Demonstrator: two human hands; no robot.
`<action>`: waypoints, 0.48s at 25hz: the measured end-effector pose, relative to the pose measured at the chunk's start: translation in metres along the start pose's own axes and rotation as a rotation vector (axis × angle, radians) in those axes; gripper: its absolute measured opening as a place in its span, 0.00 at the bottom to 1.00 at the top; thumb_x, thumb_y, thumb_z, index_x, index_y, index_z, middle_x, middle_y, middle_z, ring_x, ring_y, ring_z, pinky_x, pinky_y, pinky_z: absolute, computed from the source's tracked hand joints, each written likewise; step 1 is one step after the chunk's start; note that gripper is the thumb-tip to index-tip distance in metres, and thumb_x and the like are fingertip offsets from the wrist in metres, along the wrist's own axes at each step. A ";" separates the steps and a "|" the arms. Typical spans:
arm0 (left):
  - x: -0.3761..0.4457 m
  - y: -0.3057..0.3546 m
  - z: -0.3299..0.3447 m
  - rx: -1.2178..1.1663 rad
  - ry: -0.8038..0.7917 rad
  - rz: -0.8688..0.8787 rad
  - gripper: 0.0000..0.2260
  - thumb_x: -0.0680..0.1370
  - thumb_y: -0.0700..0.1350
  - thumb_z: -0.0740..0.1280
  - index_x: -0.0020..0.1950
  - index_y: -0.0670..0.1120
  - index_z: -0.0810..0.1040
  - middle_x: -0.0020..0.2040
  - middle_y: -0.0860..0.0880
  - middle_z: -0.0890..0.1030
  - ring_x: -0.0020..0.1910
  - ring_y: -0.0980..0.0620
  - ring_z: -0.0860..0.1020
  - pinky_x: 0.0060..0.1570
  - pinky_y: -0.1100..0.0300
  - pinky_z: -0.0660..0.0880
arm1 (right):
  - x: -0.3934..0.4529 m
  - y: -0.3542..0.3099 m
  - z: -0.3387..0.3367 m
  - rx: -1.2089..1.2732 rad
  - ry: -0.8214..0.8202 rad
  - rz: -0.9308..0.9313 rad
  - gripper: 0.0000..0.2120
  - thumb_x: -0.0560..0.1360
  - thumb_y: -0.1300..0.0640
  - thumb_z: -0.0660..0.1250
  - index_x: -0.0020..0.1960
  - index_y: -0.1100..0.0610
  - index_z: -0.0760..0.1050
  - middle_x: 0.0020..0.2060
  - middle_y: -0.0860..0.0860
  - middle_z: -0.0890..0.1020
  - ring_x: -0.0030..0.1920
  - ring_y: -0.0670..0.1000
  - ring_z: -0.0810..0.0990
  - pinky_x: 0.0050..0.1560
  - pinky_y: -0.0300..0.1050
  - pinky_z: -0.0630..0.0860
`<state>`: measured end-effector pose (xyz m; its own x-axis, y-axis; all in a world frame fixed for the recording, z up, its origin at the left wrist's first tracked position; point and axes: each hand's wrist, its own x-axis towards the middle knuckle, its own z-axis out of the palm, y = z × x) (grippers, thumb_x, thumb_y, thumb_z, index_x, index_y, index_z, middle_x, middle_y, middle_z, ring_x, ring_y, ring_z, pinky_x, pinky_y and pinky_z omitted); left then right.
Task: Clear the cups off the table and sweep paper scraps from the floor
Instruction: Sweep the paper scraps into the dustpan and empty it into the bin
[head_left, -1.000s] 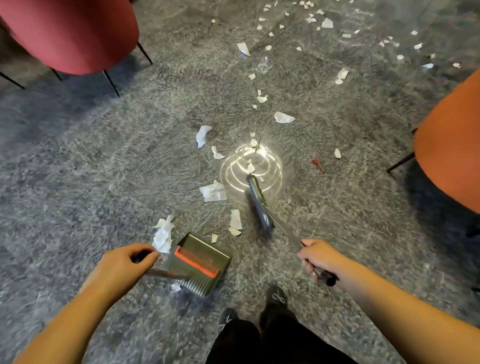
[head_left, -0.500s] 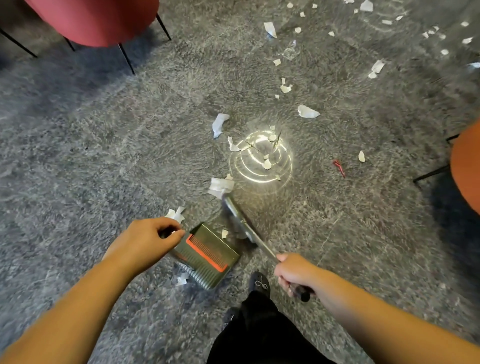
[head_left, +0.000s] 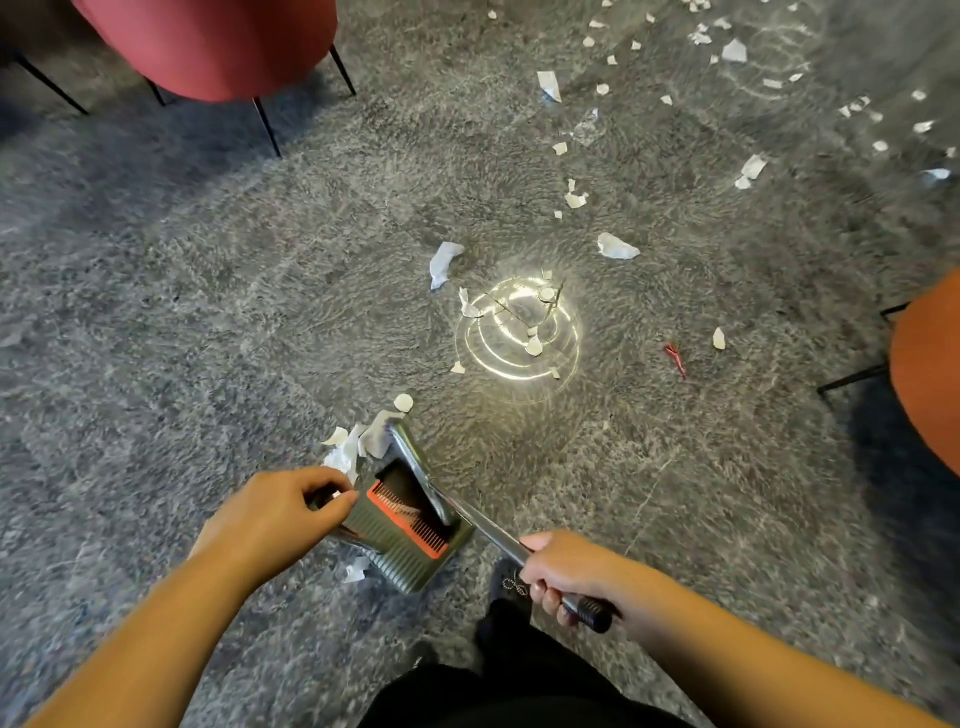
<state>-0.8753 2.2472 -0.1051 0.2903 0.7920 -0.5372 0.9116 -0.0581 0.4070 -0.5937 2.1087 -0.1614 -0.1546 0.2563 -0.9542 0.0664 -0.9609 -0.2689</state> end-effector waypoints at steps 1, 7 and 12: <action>-0.007 -0.009 0.000 -0.021 0.001 -0.004 0.04 0.72 0.65 0.65 0.46 0.72 0.76 0.37 0.68 0.79 0.34 0.63 0.78 0.36 0.58 0.79 | -0.002 0.001 0.003 0.004 0.019 -0.005 0.32 0.74 0.66 0.57 0.77 0.55 0.55 0.26 0.50 0.70 0.22 0.45 0.67 0.23 0.36 0.63; -0.049 -0.078 -0.011 -0.210 0.087 -0.078 0.05 0.73 0.61 0.68 0.46 0.73 0.77 0.39 0.68 0.80 0.36 0.63 0.79 0.38 0.59 0.78 | -0.004 0.002 0.042 0.106 0.138 -0.062 0.28 0.76 0.65 0.56 0.75 0.57 0.58 0.27 0.51 0.69 0.24 0.47 0.64 0.25 0.38 0.61; -0.073 -0.130 -0.049 -0.261 0.097 -0.052 0.05 0.72 0.59 0.70 0.45 0.71 0.79 0.39 0.68 0.80 0.33 0.63 0.78 0.33 0.64 0.73 | 0.007 -0.011 0.092 0.160 0.235 -0.133 0.31 0.77 0.66 0.57 0.77 0.53 0.53 0.26 0.52 0.71 0.24 0.48 0.65 0.24 0.39 0.62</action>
<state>-1.0288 2.2271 -0.0824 0.2043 0.8452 -0.4938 0.8148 0.1327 0.5643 -0.6867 2.1116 -0.1530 0.0816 0.3801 -0.9213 -0.0983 -0.9168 -0.3870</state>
